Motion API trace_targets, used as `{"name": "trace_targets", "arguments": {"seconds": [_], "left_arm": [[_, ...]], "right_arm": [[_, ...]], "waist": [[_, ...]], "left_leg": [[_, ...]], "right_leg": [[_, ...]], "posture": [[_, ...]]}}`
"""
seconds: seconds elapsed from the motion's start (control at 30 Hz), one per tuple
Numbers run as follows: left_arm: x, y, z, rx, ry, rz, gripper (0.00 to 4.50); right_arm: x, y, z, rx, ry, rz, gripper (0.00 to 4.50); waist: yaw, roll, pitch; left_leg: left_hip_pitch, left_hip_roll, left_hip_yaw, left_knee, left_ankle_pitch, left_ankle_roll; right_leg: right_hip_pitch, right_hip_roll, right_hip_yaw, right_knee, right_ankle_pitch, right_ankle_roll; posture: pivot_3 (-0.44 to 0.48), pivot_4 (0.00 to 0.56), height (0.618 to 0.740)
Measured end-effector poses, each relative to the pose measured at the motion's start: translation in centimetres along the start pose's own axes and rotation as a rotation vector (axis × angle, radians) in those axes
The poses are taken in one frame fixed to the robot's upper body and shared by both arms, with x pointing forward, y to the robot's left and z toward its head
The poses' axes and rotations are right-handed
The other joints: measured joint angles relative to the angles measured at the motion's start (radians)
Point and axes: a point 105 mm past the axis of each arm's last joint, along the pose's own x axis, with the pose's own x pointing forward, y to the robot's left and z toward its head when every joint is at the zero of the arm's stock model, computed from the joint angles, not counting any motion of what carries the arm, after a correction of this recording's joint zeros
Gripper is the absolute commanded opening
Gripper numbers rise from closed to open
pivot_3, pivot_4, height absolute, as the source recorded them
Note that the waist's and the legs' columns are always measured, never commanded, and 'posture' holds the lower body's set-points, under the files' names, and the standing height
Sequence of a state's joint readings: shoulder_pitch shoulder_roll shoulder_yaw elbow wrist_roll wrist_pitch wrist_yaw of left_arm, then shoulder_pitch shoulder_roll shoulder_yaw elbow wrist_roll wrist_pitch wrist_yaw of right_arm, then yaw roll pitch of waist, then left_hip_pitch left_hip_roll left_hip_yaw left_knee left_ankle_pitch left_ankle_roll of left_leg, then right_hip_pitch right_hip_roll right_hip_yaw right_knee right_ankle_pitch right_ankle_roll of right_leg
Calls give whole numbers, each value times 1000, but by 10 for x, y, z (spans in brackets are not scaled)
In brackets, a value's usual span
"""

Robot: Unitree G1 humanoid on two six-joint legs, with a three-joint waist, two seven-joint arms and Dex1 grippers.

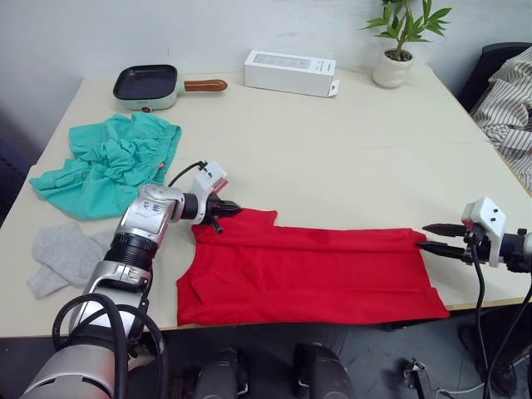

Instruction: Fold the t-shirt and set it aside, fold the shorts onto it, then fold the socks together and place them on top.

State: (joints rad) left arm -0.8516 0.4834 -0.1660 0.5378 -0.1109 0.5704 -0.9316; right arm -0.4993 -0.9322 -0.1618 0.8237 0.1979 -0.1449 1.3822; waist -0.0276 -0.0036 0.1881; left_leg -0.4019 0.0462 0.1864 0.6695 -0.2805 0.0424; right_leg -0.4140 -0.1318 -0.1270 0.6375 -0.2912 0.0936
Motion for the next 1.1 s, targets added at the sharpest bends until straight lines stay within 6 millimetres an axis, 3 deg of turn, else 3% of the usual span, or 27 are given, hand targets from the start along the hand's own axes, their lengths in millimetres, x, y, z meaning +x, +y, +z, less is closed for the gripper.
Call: {"name": "trace_targets", "arguments": {"seconds": [0.1,0.5,0.73,0.93,1.1], "left_arm": [[0,-1,0,2,0,-2,0],[-3,-3,1,72,-81,-9,0],[-28,-5,16,189,-200,-23,0],[-39,-24,4,304,-221,-80,0],[-63,-43,-4,459,-269,-90,0]], "right_arm": [[0,0,0,9,0,4,37],[0,5,5,-11,-22,28,37],[-10,16,1,-9,-40,29,37],[-16,28,-1,-13,-29,48,37],[-23,42,-7,-87,-24,44,37]], "waist": [[0,0,0],[0,0,0],[1,0,0],[0,0,0],[1,0,0]], "left_leg": [[0,0,0,0,0,0],[0,0,0,0,0,0],[0,0,-1,0,0,0],[0,1,-2,-1,0,0],[0,1,-3,-1,-1,-1]], "right_leg": [[0,0,0,0,0,0],[0,0,0,0,0,0],[0,-1,-1,0,0,0],[0,-2,0,-1,0,0],[1,-2,3,-2,0,0]], "posture": [[0,150,740],[0,150,740],[0,150,740],[0,150,740],[0,150,740]]}}
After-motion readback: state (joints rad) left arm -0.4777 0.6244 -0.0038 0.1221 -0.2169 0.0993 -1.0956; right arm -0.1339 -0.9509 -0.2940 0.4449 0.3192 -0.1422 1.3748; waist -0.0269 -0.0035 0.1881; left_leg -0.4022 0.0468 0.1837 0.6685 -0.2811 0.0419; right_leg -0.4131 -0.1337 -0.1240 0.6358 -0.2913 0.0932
